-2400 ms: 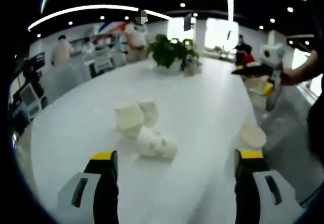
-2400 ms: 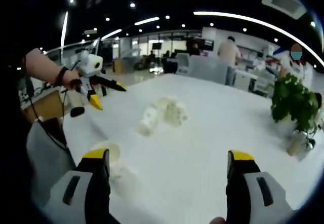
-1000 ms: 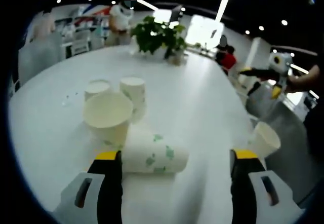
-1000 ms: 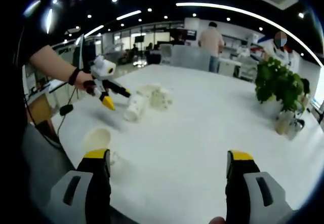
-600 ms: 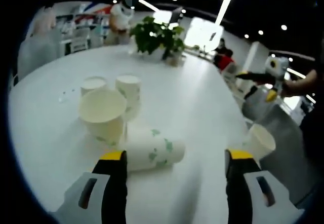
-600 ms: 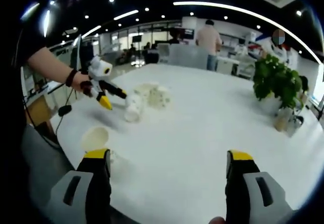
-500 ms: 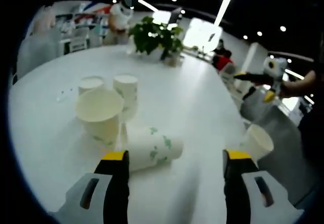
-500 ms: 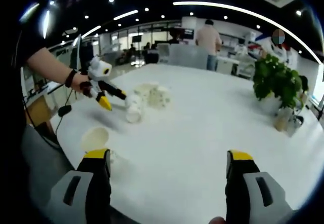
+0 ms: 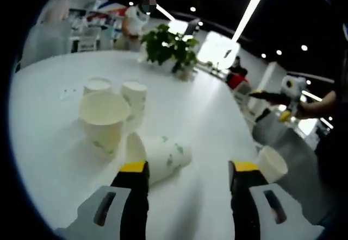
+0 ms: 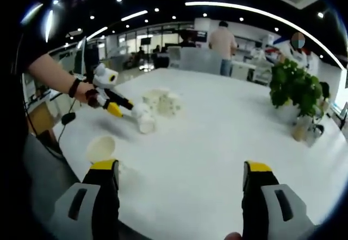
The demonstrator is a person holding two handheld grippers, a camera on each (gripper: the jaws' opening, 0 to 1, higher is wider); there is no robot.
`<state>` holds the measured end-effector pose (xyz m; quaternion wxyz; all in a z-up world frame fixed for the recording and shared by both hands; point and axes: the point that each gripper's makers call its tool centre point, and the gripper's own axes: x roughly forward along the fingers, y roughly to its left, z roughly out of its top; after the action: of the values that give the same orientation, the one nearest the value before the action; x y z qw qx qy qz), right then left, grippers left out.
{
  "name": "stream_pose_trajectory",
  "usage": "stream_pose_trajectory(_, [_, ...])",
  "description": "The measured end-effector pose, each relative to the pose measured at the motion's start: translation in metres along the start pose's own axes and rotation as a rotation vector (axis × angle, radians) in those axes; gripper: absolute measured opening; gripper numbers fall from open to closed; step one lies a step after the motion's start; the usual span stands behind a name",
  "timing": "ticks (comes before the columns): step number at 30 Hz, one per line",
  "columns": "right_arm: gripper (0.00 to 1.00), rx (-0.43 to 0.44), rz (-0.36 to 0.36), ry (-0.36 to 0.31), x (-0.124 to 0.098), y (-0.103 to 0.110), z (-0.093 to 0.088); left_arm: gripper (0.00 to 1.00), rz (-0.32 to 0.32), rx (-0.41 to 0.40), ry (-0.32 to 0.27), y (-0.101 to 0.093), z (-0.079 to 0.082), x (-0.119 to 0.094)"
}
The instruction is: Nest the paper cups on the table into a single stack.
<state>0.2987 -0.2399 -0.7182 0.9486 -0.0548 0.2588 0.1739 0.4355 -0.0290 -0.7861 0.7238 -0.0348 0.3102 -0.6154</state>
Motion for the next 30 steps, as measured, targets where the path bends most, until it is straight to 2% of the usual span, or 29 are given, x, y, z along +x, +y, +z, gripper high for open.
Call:
stream_pose_trajectory(4, [0.93,0.001,0.002,0.001,0.000,0.000,0.001,0.53,-0.011,-0.039,-0.024,-0.002,0.000,-0.001])
stream_pose_trajectory(6, [0.93,-0.006,0.003,0.003,0.000,0.000,0.001,0.53,-0.001,-0.028,-0.033,0.000,-0.002,-0.001])
stream_pose_trajectory(20, [0.92,-0.003,0.010,0.002,0.004,0.000,0.001,0.36,-0.053,-0.060,-0.036,-0.010,-0.003,0.003])
stream_pose_trajectory(23, [0.93,-0.002,0.014,-0.001,0.003,0.000,0.001,0.30,-0.060,-0.074,-0.040,-0.011,-0.003,0.004])
stream_pose_trajectory(25, [0.93,-0.010,0.020,-0.009,0.003,0.000,0.003,0.27,-0.074,-0.093,-0.063,-0.012,-0.001,0.005])
stream_pose_trajectory(30, [0.93,-0.019,0.026,-0.011,0.001,0.001,0.004,0.17,-0.087,-0.109,-0.064,-0.014,-0.005,0.007])
